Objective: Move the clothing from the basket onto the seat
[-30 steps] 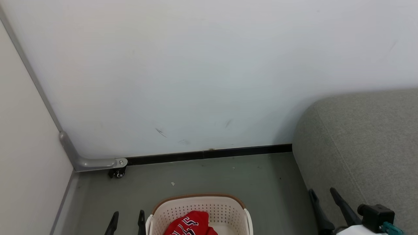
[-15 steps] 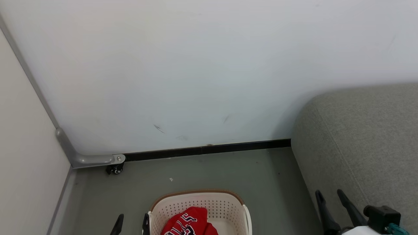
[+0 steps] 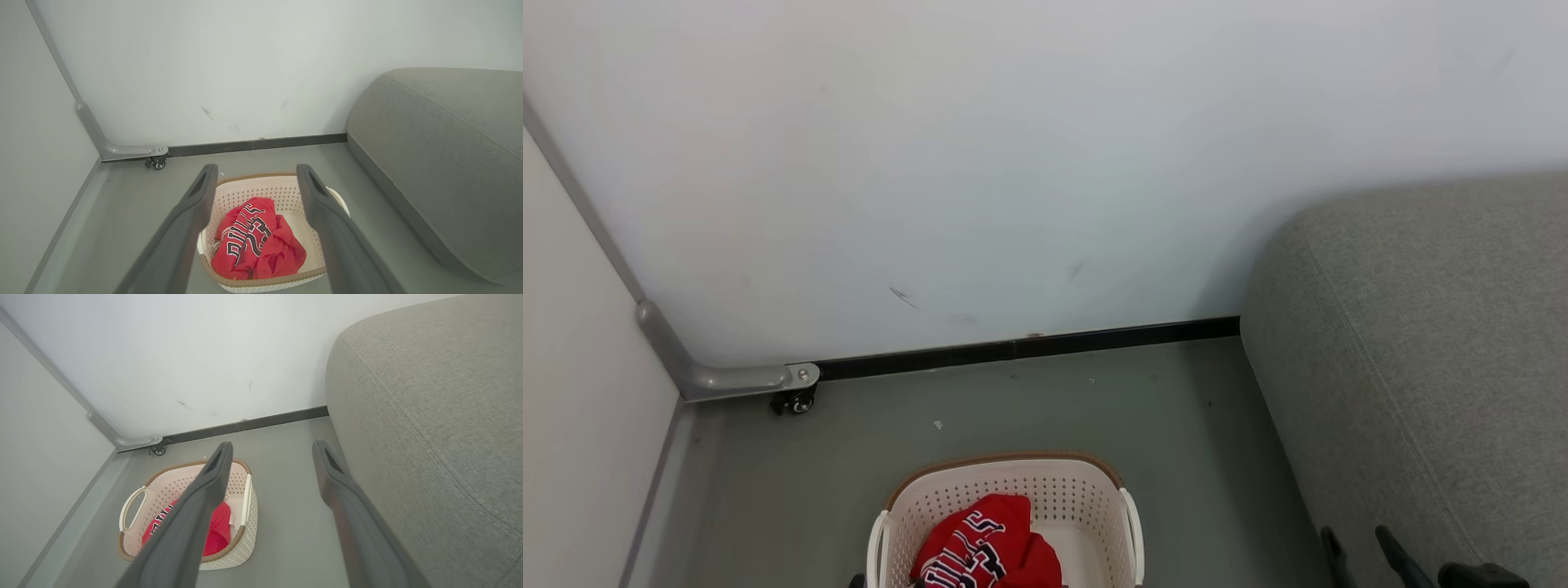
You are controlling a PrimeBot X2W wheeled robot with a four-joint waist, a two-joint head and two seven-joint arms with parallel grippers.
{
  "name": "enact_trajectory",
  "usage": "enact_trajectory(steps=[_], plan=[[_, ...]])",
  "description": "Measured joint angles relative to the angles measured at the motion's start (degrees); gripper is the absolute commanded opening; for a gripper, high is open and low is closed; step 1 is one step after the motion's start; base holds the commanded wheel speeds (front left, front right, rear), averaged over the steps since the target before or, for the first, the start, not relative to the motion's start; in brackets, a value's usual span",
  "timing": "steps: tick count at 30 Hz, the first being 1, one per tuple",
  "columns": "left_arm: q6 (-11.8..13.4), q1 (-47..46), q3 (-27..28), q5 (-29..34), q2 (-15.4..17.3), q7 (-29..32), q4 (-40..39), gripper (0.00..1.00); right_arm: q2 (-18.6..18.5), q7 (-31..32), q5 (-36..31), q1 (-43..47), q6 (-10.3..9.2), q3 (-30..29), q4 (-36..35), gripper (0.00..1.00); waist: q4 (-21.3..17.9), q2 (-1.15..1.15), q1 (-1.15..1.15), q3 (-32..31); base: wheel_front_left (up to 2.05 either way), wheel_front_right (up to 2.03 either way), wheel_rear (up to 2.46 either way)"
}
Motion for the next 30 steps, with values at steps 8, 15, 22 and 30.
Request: enact_trajectory(steps=[8, 15, 22, 30], plan=[[-1.45, -0.41, -0.45, 0.34, 0.03, 0.00, 2.64, 1.00, 0.02, 0.00, -0.58, 1.22, 0.00, 0.04, -1.60, 1.00, -0.97, 0.00, 0.00, 2.82, 0.00, 0.00, 0.00], [-1.91, -2.75, -0.26, 0.31, 0.02, 0.00, 4.57, 1.00, 0.02, 0.00, -1.09, 1.18, 0.00, 0.52, -3.71, 1.00, -1.87, 0.00, 0.00, 5.50, 0.00, 0.00, 0.00], [-2.34, -6.65, -0.08, 0.27, -0.03, 0.00, 7.57, 1.00, 0.02, 0.00, -2.12, 0.97, 0.00, 1.96, -5.86, 1.00, -3.07, 0.00, 0.00, 9.23, 0.00, 0.00, 0.00], [-2.93, -12.31, 0.05, 1.36, -0.13, 0.00, 10.99, 1.00, 0.02, 0.00, -2.80, -0.37, 0.00, 3.59, -7.93, 1.00, -4.57, 0.00, -0.01, 14.33, 0.00, 0.00, 0.00]])
